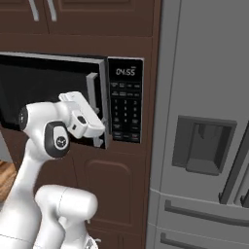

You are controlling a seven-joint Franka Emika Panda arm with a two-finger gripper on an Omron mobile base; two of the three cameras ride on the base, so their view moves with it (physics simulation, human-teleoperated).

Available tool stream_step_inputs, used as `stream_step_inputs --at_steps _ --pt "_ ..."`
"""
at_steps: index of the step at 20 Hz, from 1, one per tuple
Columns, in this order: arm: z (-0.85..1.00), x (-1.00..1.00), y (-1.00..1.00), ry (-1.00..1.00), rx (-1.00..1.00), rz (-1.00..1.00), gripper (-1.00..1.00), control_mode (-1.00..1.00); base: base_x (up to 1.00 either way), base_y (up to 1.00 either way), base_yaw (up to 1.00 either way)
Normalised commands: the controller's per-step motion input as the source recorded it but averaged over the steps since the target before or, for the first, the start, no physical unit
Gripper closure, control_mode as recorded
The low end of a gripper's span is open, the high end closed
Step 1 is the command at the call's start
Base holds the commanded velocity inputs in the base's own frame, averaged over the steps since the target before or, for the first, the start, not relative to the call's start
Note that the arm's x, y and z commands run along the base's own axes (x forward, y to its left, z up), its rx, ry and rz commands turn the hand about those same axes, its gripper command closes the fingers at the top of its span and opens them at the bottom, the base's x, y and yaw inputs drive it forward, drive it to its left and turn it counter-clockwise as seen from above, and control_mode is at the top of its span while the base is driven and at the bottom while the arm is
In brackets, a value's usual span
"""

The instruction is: Close the microwave door.

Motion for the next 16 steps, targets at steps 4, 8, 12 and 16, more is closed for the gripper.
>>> stream_step_inputs --at_steps 4,8,12,16 --pt "0.13 1.00 0.15 0.00 0.00 0.00 -1.00 -1.00 0.00 0.00 0.00" --pt "0.11 1.00 0.13 0.00 0.00 -0.01 -1.00 -1.00 0.00 0.00 0.00" --pt "0.07 0.95 0.11 0.00 0.00 -0.02 -1.00 -1.00 0.00 0.00 0.00" --pt "0.00 0.54 0.11 0.00 0.00 -0.03 -1.00 -1.00 0.00 0.00 0.00"
